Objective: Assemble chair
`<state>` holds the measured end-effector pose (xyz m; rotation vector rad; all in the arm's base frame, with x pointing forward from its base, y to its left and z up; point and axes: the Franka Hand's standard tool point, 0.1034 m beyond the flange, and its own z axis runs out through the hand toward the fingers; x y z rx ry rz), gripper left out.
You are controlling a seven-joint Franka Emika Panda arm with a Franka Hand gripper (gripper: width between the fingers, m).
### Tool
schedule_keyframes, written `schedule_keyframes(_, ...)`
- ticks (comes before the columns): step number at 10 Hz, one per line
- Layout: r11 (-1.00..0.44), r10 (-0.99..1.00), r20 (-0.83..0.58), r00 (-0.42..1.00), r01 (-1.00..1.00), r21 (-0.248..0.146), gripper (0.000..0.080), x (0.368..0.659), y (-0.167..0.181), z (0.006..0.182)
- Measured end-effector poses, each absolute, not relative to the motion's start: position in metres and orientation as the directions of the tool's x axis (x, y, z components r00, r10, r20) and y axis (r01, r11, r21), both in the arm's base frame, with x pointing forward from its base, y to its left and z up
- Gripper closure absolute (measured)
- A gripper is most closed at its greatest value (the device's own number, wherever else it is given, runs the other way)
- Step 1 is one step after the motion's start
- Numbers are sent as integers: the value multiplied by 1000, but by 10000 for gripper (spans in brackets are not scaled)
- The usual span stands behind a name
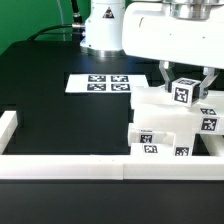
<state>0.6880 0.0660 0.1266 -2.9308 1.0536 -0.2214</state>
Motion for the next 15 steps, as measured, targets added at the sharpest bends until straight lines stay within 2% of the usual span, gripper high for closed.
schedule_keyframes(11,-764,-644,146,751,-642,-72,519,689,56,122)
schedule_keyframes(15,-786,-615,163,772,-617,-45,523,689,56,120)
